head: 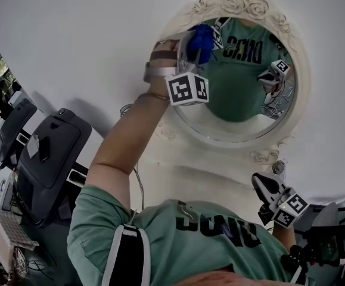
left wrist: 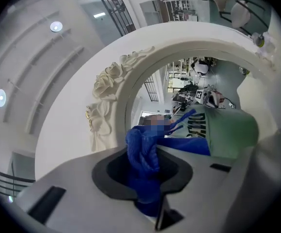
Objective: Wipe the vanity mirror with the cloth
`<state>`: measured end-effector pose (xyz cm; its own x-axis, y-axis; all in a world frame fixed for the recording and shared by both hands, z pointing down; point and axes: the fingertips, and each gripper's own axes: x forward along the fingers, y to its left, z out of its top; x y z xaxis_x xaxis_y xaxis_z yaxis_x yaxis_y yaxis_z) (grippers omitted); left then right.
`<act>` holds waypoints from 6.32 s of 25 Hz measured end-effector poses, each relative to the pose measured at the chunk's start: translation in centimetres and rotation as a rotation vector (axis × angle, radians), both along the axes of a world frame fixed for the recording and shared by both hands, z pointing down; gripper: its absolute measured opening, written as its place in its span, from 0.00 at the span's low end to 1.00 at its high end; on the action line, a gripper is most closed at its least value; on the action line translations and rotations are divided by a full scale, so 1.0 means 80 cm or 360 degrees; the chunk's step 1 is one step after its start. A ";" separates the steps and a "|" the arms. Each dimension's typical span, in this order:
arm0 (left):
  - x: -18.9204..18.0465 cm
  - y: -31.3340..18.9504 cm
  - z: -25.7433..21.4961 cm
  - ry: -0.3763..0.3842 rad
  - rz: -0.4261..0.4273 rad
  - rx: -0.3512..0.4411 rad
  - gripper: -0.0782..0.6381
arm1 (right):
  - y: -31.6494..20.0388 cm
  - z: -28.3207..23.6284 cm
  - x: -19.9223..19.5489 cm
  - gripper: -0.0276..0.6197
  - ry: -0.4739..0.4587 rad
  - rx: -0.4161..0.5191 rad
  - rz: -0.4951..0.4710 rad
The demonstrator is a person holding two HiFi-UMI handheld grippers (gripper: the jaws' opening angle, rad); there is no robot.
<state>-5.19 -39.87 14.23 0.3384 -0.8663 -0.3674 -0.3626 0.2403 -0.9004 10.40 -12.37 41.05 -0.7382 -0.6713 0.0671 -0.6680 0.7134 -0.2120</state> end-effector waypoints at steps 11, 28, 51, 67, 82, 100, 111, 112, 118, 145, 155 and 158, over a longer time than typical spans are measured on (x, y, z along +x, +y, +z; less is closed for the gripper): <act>-0.005 0.005 0.065 -0.0091 0.0009 -0.0041 0.22 | 0.002 0.004 -0.011 0.05 0.0020 -0.0035 -0.0026; -0.017 0.007 0.466 -0.0591 -0.0038 -0.0688 0.22 | -0.003 0.015 -0.013 0.05 0.0036 -0.0086 -0.0036; 0.031 0.038 0.156 -0.0154 0.0206 -0.0340 0.22 | 0.003 0.006 0.004 0.05 -0.0007 -0.0022 0.0011; 0.037 -0.002 -0.021 -0.0211 -0.0036 0.0139 0.23 | 0.002 0.007 0.010 0.05 -0.0031 -0.0007 0.0025; 0.034 0.010 0.209 -0.0400 0.0079 -0.0118 0.22 | 0.000 0.012 -0.001 0.05 -0.0004 -0.0053 -0.0001; 0.028 0.025 0.555 -0.0966 0.0097 -0.0806 0.22 | 0.003 0.022 -0.001 0.05 0.0009 -0.0095 0.0003; 0.026 0.022 0.573 -0.0956 0.0048 -0.1073 0.22 | 0.001 0.013 -0.001 0.05 0.0007 -0.0046 0.0003; 0.029 0.023 0.561 -0.0933 0.0056 -0.1064 0.22 | 0.001 0.012 0.001 0.05 0.0005 -0.0044 0.0006; 0.066 0.040 0.326 -0.0525 0.0212 -0.0592 0.22 | 0.002 0.013 0.007 0.05 -0.0009 -0.0042 0.0025; 0.060 0.007 -0.033 -0.0195 0.0078 0.0109 0.22 | 0.002 0.013 0.008 0.05 -0.0032 -0.0029 0.0020; 0.059 0.016 0.016 -0.0153 0.0192 0.0069 0.22 | 0.003 0.016 0.004 0.05 -0.0020 -0.0057 0.0018; 0.061 0.019 0.082 -0.0230 0.0202 0.0031 0.22 | 0.003 0.018 0.004 0.05 -0.0016 -0.0070 0.0022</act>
